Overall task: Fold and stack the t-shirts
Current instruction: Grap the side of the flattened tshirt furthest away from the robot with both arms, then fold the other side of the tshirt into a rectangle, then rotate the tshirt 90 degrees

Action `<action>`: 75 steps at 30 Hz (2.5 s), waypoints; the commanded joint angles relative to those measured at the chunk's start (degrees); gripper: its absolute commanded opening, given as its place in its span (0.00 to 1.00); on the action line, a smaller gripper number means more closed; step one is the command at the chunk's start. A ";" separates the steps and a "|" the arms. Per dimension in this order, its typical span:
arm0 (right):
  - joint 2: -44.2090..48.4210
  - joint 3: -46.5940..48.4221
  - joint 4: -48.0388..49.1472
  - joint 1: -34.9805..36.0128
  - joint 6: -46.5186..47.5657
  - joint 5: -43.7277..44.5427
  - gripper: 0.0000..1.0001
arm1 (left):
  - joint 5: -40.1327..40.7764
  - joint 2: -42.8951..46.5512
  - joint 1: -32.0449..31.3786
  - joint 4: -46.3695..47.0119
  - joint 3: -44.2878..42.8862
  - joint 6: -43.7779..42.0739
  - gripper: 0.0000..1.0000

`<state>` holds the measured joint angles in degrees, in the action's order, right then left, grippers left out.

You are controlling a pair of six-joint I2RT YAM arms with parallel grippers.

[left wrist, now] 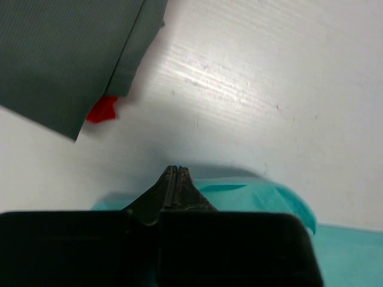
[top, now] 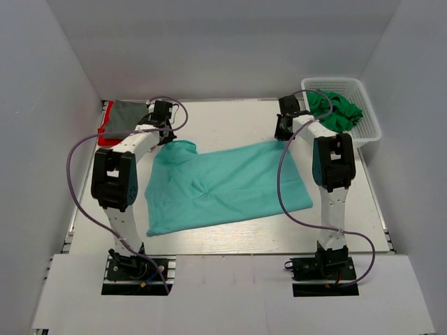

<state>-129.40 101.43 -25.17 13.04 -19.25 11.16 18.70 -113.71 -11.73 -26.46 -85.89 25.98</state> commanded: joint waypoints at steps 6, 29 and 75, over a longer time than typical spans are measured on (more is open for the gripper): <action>15.11 -10.63 6.09 1.11 1.40 2.55 0.00 | -4.01 18.49 -0.40 1.50 12.74 3.19 0.00; 43.36 -43.76 11.63 1.29 -2.64 1.06 0.00 | -15.44 53.94 -0.40 -8.16 45.19 16.37 0.00; 41.52 -48.87 17.26 4.28 -1.05 -18.36 0.90 | -35.13 39.19 -0.92 2.62 47.56 16.12 1.00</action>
<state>-84.77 50.50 -9.67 17.15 -20.18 -2.46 -13.37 -73.23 -11.94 -32.56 -40.25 41.52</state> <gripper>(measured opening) 0.904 0.996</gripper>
